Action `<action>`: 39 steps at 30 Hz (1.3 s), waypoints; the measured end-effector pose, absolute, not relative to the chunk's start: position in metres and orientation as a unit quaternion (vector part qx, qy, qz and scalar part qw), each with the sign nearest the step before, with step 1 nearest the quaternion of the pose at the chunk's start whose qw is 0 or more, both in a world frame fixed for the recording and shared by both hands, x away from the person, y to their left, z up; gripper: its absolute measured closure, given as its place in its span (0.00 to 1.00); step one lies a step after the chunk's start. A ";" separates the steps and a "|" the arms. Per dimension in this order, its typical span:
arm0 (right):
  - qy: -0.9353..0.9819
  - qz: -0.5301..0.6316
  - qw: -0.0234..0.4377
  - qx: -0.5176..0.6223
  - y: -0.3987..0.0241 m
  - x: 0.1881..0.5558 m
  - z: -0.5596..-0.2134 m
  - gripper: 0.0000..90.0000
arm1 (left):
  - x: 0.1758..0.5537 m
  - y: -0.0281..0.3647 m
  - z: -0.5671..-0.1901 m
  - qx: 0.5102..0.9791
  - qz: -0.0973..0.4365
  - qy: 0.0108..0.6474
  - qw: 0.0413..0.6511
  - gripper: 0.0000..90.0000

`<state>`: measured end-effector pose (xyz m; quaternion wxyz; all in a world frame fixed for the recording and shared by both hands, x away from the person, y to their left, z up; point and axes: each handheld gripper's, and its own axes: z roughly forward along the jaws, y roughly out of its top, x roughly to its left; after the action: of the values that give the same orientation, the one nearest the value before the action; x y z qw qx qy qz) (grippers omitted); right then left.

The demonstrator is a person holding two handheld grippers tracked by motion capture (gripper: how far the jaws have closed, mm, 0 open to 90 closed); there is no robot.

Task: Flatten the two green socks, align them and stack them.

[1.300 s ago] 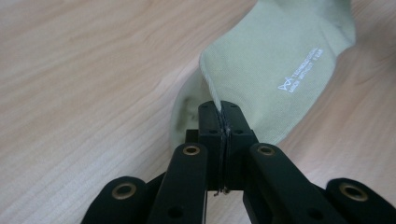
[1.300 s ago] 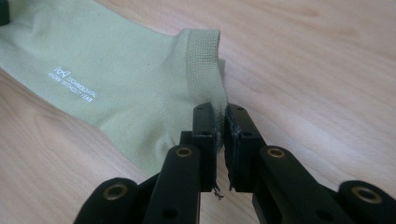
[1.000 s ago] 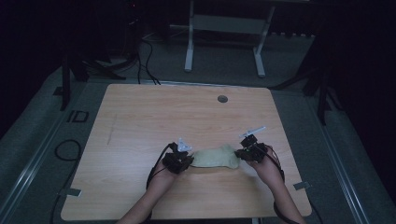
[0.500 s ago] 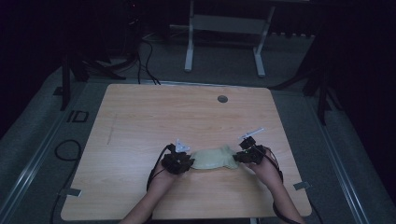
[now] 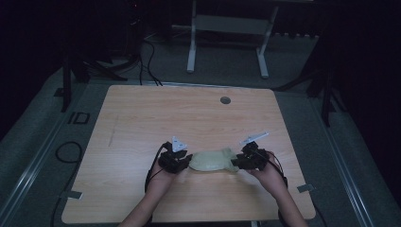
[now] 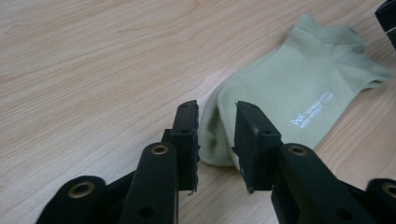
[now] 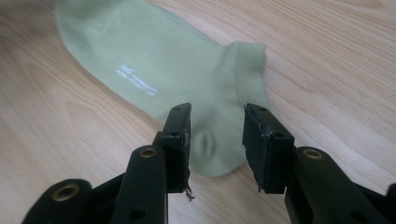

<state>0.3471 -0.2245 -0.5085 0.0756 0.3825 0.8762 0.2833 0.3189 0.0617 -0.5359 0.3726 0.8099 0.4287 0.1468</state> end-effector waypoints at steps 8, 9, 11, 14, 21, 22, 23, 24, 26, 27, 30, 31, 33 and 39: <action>0.878 0.280 0.078 0.381 -0.222 0.346 -0.511 0.72 | 0.332 0.054 -0.548 0.812 0.138 0.439 0.359 0.98; 0.878 0.280 0.078 0.381 -0.223 0.346 -0.511 0.73 | 0.333 0.053 -0.547 0.808 0.138 0.442 0.365 0.99; 0.878 0.280 0.079 0.381 -0.224 0.346 -0.512 0.73 | 0.334 0.053 -0.545 0.806 0.141 0.441 0.370 0.99; 0.877 0.278 0.078 0.385 -0.225 0.348 -0.515 0.73 | 0.335 0.053 -0.545 0.798 0.160 0.441 0.378 0.98; 0.877 0.266 0.070 0.394 -0.225 0.352 -0.530 0.76 | 0.347 0.054 -0.559 0.803 0.147 0.456 0.354 0.98; 0.878 0.262 0.069 0.394 -0.224 0.353 -0.533 0.76 | 0.348 0.055 -0.562 0.803 0.147 0.459 0.351 0.97; 0.879 0.259 0.068 0.394 -0.224 0.354 -0.536 0.76 | 0.348 0.057 -0.562 0.800 0.141 0.463 0.356 0.97; 0.879 0.257 0.068 0.395 -0.224 0.354 -0.539 0.77 | 0.348 0.058 -0.562 0.799 0.140 0.465 0.355 0.98; 0.878 0.263 0.066 0.395 -0.225 0.355 -0.539 0.77 | 0.346 0.059 -0.561 0.802 0.138 0.463 0.351 0.98; 0.878 0.262 0.066 0.395 -0.225 0.356 -0.539 0.77 | 0.344 0.059 -0.561 0.804 0.138 0.462 0.348 0.98; 0.883 0.256 0.067 0.388 -0.224 0.359 -0.539 0.76 | 0.336 0.061 -0.560 0.808 0.133 0.459 0.345 0.97; 0.883 0.255 0.069 0.389 -0.223 0.360 -0.539 0.75 | 0.332 0.062 -0.560 0.809 0.132 0.457 0.344 0.97; 0.886 0.253 0.075 0.382 -0.220 0.363 -0.539 0.74 | 0.325 0.064 -0.560 0.812 0.134 0.452 0.343 0.95; 0.891 0.253 0.085 0.367 -0.208 0.367 -0.539 0.70 | 0.311 0.071 -0.557 0.812 0.131 0.450 0.348 0.81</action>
<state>0.3675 -0.2082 -0.5395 0.0849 0.3674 0.8909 0.2532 0.3110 0.0712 -0.5573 0.3480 0.8122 0.4496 0.1309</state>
